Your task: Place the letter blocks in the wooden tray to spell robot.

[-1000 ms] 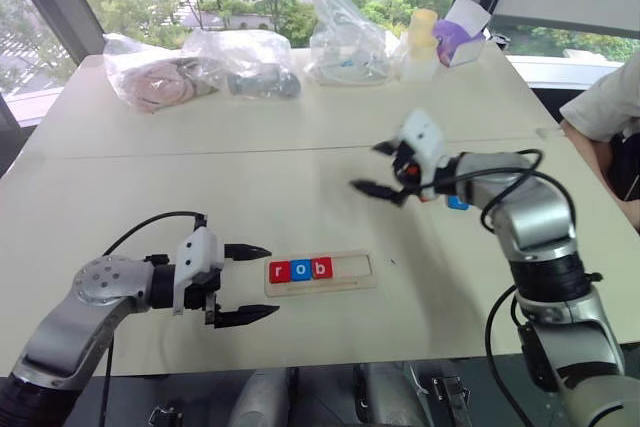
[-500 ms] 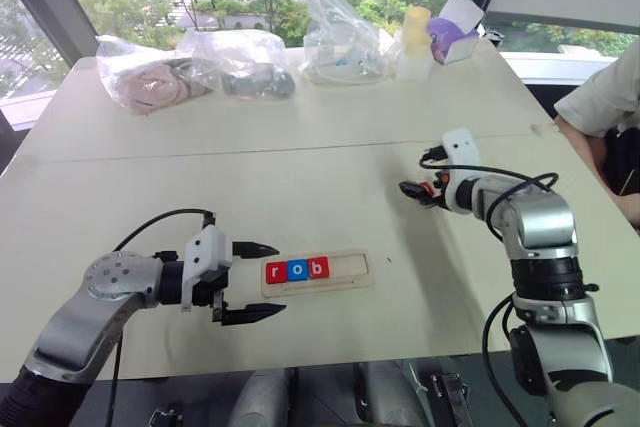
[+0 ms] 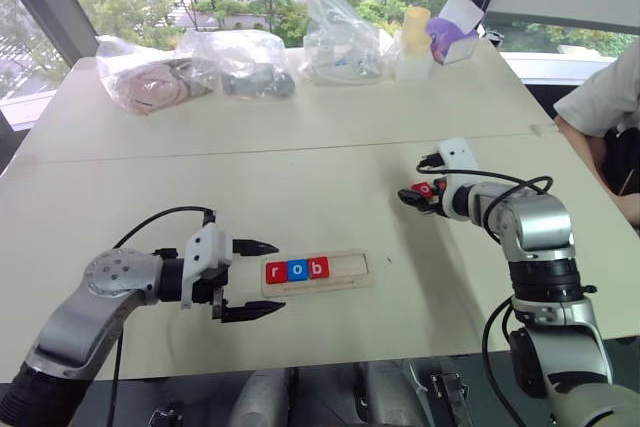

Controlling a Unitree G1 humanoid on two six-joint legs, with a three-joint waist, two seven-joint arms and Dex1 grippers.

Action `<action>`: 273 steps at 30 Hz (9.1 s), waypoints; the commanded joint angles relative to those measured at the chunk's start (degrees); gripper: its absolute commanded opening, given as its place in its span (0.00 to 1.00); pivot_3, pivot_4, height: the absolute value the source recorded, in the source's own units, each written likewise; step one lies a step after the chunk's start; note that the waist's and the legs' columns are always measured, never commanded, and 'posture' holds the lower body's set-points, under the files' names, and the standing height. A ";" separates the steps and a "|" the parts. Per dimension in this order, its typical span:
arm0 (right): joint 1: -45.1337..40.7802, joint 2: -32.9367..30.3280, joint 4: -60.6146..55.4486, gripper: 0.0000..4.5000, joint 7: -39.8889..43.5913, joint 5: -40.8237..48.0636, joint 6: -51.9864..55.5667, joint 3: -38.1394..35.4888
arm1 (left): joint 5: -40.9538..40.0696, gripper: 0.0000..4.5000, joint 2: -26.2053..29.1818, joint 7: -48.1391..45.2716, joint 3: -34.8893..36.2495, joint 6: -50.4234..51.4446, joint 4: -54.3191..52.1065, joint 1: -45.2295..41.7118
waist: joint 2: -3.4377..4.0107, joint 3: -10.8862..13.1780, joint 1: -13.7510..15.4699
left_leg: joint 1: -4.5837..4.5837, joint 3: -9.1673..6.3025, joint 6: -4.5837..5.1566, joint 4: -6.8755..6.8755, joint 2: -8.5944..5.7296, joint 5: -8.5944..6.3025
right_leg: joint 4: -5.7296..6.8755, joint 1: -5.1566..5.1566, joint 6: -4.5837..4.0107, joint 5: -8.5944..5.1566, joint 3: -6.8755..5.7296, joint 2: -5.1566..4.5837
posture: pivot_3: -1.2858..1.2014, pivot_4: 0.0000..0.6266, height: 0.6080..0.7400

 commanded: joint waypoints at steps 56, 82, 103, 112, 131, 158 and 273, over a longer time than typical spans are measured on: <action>30.63 -46.96 -25.64 1.00 38.29 11.84 -40.97 2.26 | 1.94 1.00 -3.80 0.26 -3.30 -1.45 2.56 -5.67 | 0.00 0.04 0.26 | 0.06 -0.03 0.14 0.12 -0.01 -0.07 | -0.34 0.46 0.24 -0.15 -0.33 -0.09 | 0.52 0.24 1.00; 11.44 -27.29 9.05 0.82 56.11 -1.46 -62.40 15.39 | 0.77 1.00 -1.78 -0.72 -1.22 -1.95 1.73 -3.16 | -0.03 0.11 0.14 | 0.19 -0.06 0.09 0.22 0.03 -0.07 | -0.16 0.44 0.12 -0.10 -0.12 -0.12 | 0.52 0.24 1.00; 7.03 -18.08 -17.20 0.26 47.26 -1.43 -38.66 21.94 | 0.72 1.00 -1.88 -0.27 -1.21 -2.13 1.34 -2.41 | -0.04 0.10 0.48 | 0.09 -0.13 0.07 0.23 -0.02 -0.06 | -0.16 0.36 0.11 -0.09 -0.14 -0.19 | 0.52 0.24 1.00; 5.34 -11.90 -15.47 0.26 43.59 -3.67 -37.05 26.69 | 0.61 1.00 -1.74 0.46 -0.84 -1.73 0.43 -1.73 | -0.04 0.10 0.27 | 0.08 -0.13 0.06 0.21 -0.01 -0.05 | -0.12 0.31 0.11 -0.08 -0.14 -0.17 | 0.52 0.24 1.00; 4.90 -10.42 -14.03 0.26 43.48 -5.72 -37.10 29.31 | 0.23 1.00 -1.68 1.67 -0.66 -1.12 -0.79 -0.97 | -0.04 0.10 0.24 | 0.08 -0.14 0.05 0.20 -0.01 -0.05 | -0.12 0.31 0.11 -0.08 -0.15 -0.11 | 0.52 0.24 1.00; 3.72 -10.61 -10.02 0.98 9.52 -8.85 -7.15 0.57 | 0.74 1.00 -2.92 2.75 -1.91 -1.30 -0.74 -1.23 | -0.04 0.09 0.40 | 0.06 -0.14 0.05 0.09 -0.03 -0.05 | -0.13 0.25 0.07 -0.09 -0.14 -0.20 | 0.52 0.24 1.00; 5.71 -22.44 0.14 0.25 57.83 -2.70 -51.78 16.37 | 2.50 1.00 -4.60 3.65 -2.78 -2.72 1.47 -4.27 | 0.01 0.13 0.14 | 0.17 -0.12 0.01 0.15 0.00 -0.02 | -0.11 0.36 0.09 -0.07 -0.12 -0.14 | 0.52 0.24 1.00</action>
